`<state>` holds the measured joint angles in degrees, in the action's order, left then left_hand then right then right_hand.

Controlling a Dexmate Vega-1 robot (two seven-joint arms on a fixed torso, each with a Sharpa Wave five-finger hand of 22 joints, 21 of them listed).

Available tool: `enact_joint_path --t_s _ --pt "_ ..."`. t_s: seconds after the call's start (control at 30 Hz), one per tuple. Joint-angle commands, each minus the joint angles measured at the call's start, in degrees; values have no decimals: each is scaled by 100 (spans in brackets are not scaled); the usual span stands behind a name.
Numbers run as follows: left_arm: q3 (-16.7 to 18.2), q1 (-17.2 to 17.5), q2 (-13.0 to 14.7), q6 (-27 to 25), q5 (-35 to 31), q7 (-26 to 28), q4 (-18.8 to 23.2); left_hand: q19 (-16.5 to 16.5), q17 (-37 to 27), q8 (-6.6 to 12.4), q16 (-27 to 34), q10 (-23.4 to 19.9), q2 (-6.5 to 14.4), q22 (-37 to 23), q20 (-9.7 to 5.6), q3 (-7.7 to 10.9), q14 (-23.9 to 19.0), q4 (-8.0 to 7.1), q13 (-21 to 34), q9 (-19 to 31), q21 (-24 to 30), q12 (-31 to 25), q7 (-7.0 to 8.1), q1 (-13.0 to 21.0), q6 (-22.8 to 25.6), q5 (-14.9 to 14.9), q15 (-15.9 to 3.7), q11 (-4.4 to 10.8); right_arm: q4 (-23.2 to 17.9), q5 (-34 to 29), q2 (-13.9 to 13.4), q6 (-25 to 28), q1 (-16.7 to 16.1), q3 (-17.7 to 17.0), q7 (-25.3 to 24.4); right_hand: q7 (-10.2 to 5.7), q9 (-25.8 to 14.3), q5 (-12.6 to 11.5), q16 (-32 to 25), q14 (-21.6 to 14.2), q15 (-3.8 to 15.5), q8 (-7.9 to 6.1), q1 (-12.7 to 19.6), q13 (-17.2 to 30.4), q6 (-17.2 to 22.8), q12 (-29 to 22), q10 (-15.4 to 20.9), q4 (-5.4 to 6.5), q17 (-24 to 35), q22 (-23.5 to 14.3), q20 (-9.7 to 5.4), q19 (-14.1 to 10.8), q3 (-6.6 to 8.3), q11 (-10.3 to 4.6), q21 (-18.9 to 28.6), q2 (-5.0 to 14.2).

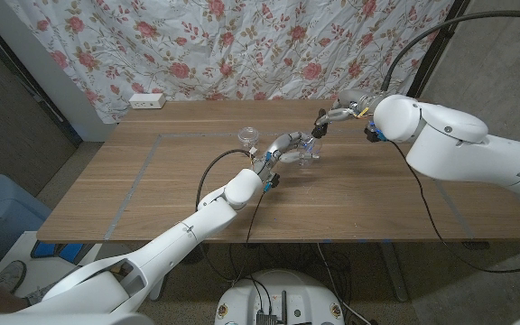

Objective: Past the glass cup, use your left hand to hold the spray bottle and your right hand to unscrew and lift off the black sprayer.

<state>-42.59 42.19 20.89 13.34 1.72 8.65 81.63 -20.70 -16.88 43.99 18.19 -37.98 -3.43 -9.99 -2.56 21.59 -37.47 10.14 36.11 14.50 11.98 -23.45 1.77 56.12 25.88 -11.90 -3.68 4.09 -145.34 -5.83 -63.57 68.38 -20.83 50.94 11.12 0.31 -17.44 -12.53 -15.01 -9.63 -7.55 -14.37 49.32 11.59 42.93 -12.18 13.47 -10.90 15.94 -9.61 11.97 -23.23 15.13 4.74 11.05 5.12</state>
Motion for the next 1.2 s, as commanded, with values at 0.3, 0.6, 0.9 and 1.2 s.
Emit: enact_joint_path --t_s 0.3,0.6,0.9,1.2 --pt "-30 -59 -38 46 16 -62 -79 -43 -37 927 -25 -444 1009 -25 -209 78 -44 -26 10 8 -10 -40 141 -60 164 -14 -745 399 157 708 -76 -592 -690 -964 -191 -185 -42 -74 12 29 102 11 527 14 -61 31 -6 -17 -7 -2 -3 -95 189 -78 -22 -61" --pt "-42 -78 -55 77 33 -96 -121 -39 -40 935 -34 -446 1011 -25 -212 83 -45 -25 8 -1 -13 -27 149 -64 156 -13 -733 398 225 970 -87 -852 -955 -1312 -346 -298 -63 -86 22 67 171 46 843 15 -167 42 -47 -7 -4 -1 -20 -92 290 -150 -29 -83" --pt "-43 -83 -64 100 48 -114 -141 -31 -49 939 -41 -431 1026 -25 -205 87 -32 -32 16 -7 -16 -13 132 -71 139 -13 -733 405 253 1128 -68 -1014 -1226 -1574 -605 -445 -97 -100 13 86 272 -15 1208 18 -41 35 -51 7 10 -2 -102 -73 408 -260 -33 -68" --pt "-44 -55 -60 74 88 -140 -127 -25 -54 950 -45 -433 1024 -25 -205 87 -40 -32 21 -18 -19 -2 132 -80 137 -12 -727 398 282 1348 -30 -1136 -1515 -1850 -871 -669 -152 -125 -31 63 418 -146 1585 21 241 11 13 15 46 -2 -192 -85 511 -408 -26 -45"
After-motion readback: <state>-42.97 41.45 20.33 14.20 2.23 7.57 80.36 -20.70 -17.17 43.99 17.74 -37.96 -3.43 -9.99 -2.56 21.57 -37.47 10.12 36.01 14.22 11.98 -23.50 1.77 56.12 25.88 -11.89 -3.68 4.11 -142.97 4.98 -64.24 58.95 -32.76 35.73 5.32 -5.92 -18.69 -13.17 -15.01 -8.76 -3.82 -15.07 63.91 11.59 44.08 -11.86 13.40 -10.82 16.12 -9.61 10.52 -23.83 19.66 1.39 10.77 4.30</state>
